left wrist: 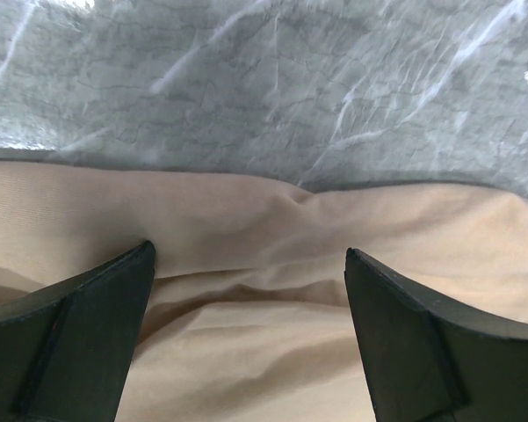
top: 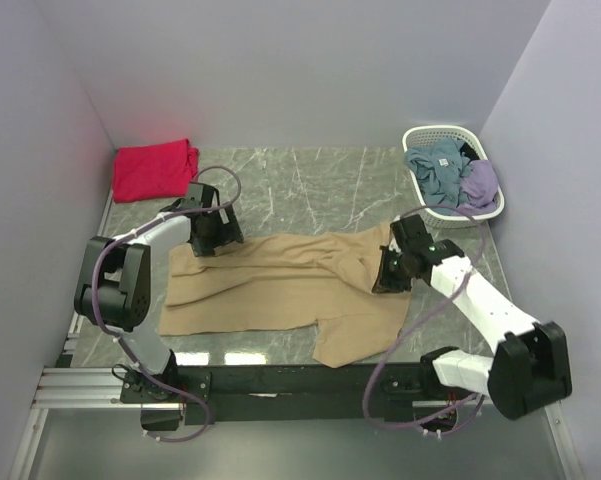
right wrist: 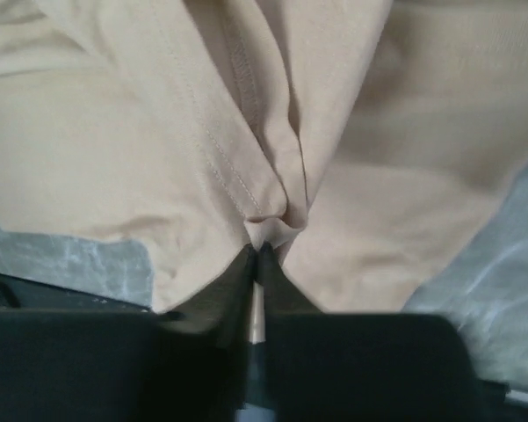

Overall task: Fold and stack the t-shirts
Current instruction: Fold the tshirt

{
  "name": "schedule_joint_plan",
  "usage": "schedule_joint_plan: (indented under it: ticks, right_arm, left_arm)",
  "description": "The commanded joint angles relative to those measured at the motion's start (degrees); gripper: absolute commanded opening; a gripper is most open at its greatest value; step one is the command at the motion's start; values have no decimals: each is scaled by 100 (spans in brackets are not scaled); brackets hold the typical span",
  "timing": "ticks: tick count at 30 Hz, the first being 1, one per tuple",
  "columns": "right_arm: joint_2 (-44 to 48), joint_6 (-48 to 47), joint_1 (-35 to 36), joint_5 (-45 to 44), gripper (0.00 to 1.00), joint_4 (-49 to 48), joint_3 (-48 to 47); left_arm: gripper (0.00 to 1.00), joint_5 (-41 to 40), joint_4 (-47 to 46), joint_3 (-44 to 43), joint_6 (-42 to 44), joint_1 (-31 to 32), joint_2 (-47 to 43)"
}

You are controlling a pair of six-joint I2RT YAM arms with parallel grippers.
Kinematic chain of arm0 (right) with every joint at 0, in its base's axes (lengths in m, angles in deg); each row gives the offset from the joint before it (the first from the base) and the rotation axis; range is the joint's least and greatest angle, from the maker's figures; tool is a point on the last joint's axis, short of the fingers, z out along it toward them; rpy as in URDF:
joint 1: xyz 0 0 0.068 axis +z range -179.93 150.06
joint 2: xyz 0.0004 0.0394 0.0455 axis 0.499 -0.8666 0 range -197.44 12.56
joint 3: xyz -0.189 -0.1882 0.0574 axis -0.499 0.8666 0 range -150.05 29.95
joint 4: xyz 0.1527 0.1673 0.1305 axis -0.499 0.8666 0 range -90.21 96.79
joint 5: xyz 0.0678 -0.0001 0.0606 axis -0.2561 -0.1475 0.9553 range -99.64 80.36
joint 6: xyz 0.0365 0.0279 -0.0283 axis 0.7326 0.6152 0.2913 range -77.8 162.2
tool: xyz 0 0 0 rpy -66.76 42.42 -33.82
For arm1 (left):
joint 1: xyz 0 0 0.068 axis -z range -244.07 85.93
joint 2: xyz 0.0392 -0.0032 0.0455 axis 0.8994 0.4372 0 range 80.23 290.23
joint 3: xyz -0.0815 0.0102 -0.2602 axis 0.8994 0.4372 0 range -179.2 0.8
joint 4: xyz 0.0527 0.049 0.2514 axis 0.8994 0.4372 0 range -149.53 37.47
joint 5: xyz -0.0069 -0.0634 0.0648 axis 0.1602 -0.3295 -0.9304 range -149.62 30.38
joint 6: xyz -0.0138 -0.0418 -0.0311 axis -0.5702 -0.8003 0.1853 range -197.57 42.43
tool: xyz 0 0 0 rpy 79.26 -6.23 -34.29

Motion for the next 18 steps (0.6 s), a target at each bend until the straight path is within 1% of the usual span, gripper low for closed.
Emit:
schedule_joint_plan:
  ticks: [1, 2, 3, 4, 5, 6, 7, 8, 10, 11, 12, 15, 18]
  right_arm:
    - [636, 635, 173, -614, 40, 429, -29]
    - [646, 643, 182, -841, 82, 552, -126]
    - [646, 661, 173, -1044, 95, 596, -240]
    - [646, 644, 173, -1254, 96, 562, -380]
    - [637, 600, 173, -1535, 100, 431, -434]
    - [611, 608, 138, -1720, 100, 343, -504]
    - [576, 574, 120, -1766, 100, 194, -592]
    - [445, 443, 94, -1705, 100, -199, -627]
    - [190, 398, -89, -1197, 100, -579, -750]
    - [-133, 354, -125, -908, 100, -964, -777]
    - [-302, 327, -143, -444, 100, -1237, -768]
    - [-996, 283, -161, 138, 100, -1915, -891]
    - [-1682, 99, -161, 325, 100, -1996, -1216]
  left_arm:
    - [94, 23, -29, -244, 159, 71, 92]
    - [94, 6, -29, -244, 151, 80, 101]
    - [94, -3, -12, -253, 159, 89, 110]
    - [94, -3, -12, -261, 159, 98, 119]
    - [94, -3, -12, -253, 159, 98, 127]
    - [94, 5, -12, -244, 168, 106, 119]
    - [94, -12, -3, -244, 159, 115, 119]
    - [94, -12, -3, -253, 159, 115, 110]
    - [94, -21, 6, -253, 168, 124, 75]
    - [95, -12, 6, -253, 168, 124, 57]
    - [95, -12, -3, -253, 151, 124, 22]
    - [95, 14, -20, -279, 159, 124, -4]
    - [95, -12, 6, -288, 185, 133, 13]
